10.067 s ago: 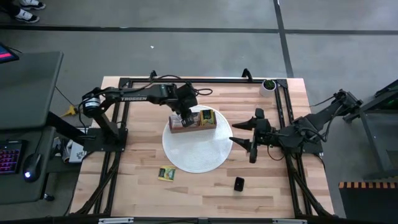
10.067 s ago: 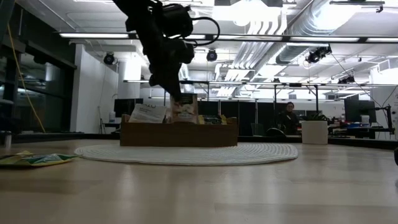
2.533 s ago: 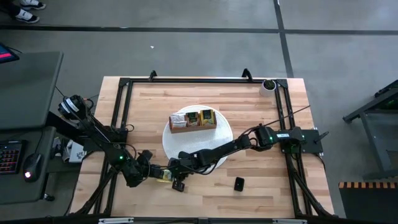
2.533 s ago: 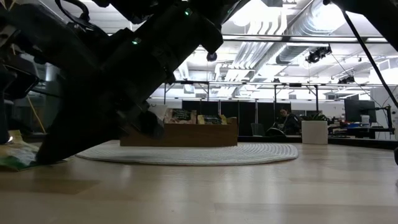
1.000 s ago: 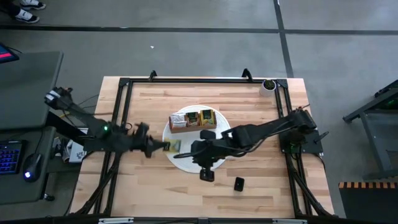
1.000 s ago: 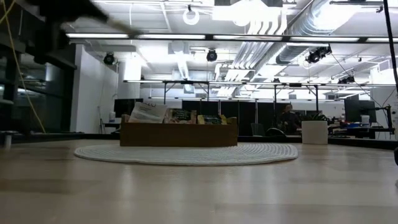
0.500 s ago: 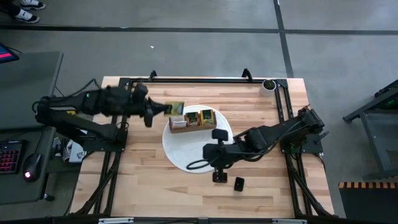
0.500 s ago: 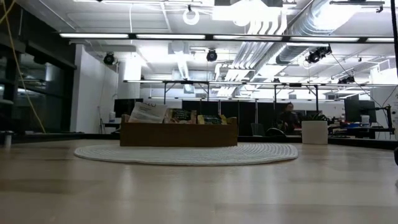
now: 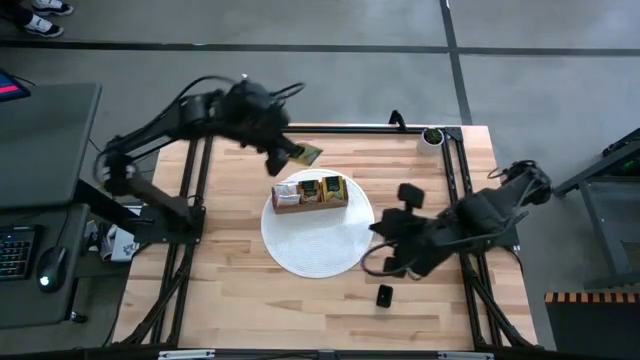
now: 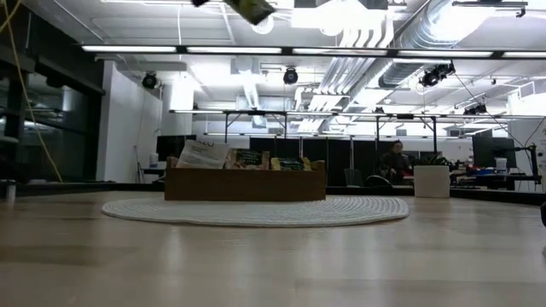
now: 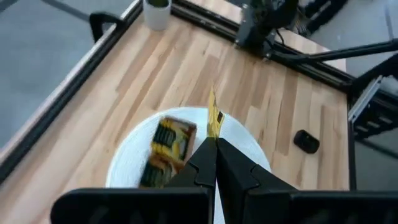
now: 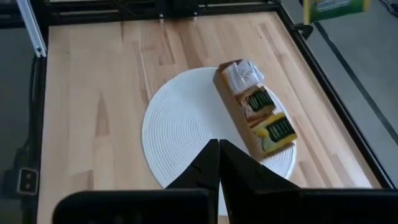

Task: Pick & Place Tea
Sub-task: Put the yellow tea bag into the right section of the wooden organizer, then return to Home Position

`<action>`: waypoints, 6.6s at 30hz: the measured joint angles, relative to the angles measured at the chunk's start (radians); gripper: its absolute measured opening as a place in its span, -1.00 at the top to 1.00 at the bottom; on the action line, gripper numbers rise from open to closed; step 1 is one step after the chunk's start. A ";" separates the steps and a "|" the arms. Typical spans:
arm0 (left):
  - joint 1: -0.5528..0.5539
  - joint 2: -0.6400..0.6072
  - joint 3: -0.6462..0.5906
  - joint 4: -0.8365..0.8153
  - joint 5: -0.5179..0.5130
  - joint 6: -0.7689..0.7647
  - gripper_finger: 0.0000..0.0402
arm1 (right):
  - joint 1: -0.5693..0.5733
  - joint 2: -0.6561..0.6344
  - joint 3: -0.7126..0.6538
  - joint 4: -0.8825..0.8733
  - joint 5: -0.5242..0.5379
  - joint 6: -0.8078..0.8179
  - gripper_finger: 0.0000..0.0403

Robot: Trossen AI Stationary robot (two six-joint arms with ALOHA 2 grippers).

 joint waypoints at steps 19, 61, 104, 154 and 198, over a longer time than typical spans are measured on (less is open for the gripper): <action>0.032 0.627 0.529 -0.366 0.075 0.341 1.00 | 0.277 -0.208 -0.066 -0.277 0.133 0.345 0.98; -0.015 0.925 0.527 -0.295 -0.108 0.372 1.00 | 0.341 -0.416 -0.537 -0.003 0.059 0.462 0.94; -0.026 0.941 0.527 -0.254 -0.063 0.376 0.69 | 0.341 -0.416 -0.536 -0.003 0.070 0.440 0.94; 0.046 -0.575 -0.525 0.376 -0.080 0.113 1.00 | 0.438 -1.116 -1.030 0.366 0.831 0.283 0.94; 0.046 -1.332 -1.768 1.267 -0.072 -0.323 1.00 | -0.218 -1.499 -1.916 1.785 0.349 -0.385 0.94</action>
